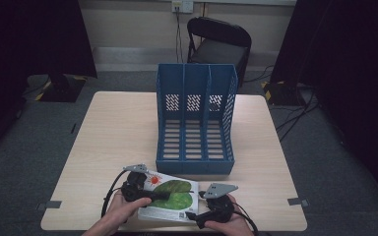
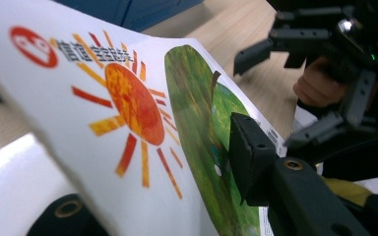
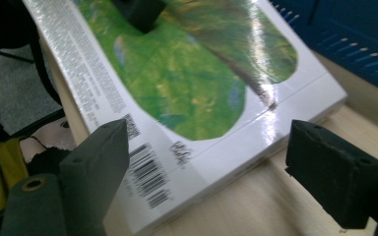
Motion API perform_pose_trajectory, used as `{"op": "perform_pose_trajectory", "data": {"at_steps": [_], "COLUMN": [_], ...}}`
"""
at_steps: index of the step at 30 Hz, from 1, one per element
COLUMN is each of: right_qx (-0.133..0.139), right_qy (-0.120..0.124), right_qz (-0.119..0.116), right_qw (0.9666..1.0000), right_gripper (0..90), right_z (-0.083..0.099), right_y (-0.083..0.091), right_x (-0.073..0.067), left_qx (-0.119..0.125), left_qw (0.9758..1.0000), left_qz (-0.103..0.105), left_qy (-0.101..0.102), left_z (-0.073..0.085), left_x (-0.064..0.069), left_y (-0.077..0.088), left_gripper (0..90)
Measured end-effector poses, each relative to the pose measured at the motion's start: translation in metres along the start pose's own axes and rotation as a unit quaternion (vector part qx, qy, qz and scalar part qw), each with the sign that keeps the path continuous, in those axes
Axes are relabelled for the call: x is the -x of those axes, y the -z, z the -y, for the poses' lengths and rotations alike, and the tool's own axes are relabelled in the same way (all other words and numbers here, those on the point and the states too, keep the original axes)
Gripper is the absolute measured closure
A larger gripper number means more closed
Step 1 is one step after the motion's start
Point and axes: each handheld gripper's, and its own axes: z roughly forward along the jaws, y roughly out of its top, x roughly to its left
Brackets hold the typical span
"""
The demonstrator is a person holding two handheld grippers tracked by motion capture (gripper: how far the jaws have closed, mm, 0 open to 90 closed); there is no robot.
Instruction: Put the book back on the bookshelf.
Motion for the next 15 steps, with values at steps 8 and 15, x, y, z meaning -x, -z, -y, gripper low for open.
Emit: {"op": "perform_pose_trajectory", "data": {"at_steps": [8,15], "right_qx": [0.011,0.030], "right_qy": [-0.029,-0.060], "right_qz": [0.011,-0.002], "right_qw": [0.9995,0.9977], "right_gripper": [18.8,20.8], "right_z": [-0.001,-0.002], "right_y": [0.009,0.016], "right_x": [0.013,0.024], "left_qx": [0.004,0.003], "left_qw": [0.9979,0.9948], "left_qz": [-0.013,-0.007], "left_qy": [-0.064,-0.101], "left_z": [-0.001,-0.001], "left_x": [0.016,0.025], "left_y": [0.002,0.000], "left_gripper": [69.8,69.8]}}
